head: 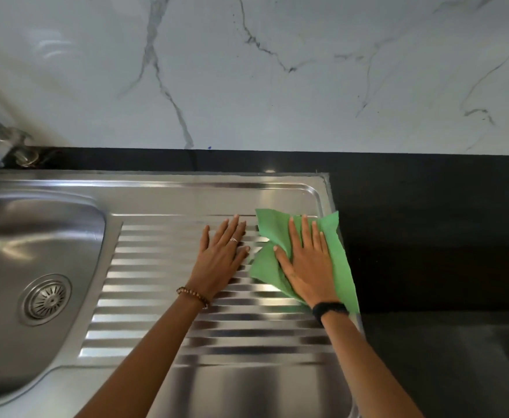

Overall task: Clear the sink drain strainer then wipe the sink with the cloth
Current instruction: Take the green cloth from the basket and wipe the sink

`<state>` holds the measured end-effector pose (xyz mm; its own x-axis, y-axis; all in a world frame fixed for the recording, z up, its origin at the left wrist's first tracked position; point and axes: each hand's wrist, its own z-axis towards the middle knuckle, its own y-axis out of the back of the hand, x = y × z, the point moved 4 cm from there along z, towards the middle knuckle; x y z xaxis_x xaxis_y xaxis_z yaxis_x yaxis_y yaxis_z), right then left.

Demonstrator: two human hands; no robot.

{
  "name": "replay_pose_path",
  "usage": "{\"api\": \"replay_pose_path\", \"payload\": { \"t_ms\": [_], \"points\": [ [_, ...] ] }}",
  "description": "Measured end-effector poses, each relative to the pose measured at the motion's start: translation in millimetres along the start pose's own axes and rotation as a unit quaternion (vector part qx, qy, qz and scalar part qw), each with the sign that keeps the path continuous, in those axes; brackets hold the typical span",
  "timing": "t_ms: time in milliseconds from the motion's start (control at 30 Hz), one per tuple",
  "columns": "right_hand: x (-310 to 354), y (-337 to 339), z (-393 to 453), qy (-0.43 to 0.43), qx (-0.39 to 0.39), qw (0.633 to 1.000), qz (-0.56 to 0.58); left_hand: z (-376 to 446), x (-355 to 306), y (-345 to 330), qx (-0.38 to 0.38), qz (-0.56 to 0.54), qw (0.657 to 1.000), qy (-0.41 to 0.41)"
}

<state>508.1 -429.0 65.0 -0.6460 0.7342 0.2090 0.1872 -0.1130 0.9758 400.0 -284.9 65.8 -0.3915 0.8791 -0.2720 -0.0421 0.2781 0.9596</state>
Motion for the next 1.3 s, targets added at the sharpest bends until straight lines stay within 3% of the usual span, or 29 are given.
{"api": "replay_pose_path", "payload": {
  "t_ms": [100, 333, 467, 600, 733, 1067, 1200, 1300],
  "points": [
    [-2, -4, -18, 0.004, 0.001, 1.0, 0.01, -14, 13, 3, 0.003, 0.007, 0.999, 0.038],
    [0, 5, 32, -0.006, -0.007, 1.0, 0.009, -56, 54, 27, 0.048, 0.072, 0.995, 0.056],
    [4, 5, 33, -0.024, -0.009, 1.0, -0.001, -93, 96, 30, 0.045, -0.031, 0.986, 0.157],
    [37, 0, 23, -0.031, -0.004, 0.999, -0.004, -125, 131, 28, 0.049, -0.046, 0.974, 0.217],
    [110, -19, 25, 0.029, 0.011, 1.0, -0.001, -136, 145, 27, 0.032, -0.104, 0.964, 0.242],
    [275, -54, 68, 0.175, 0.057, 0.983, 0.0, -138, 151, 31, -0.027, -0.21, 0.956, 0.201],
    [306, -62, 75, 0.216, 0.064, 0.974, -0.018, -138, 153, 37, -0.039, -0.259, 0.948, 0.179],
    [309, -63, 71, 0.304, 0.073, 0.949, -0.043, -141, 155, 45, -0.049, -0.318, 0.932, 0.167]
  ]
}}
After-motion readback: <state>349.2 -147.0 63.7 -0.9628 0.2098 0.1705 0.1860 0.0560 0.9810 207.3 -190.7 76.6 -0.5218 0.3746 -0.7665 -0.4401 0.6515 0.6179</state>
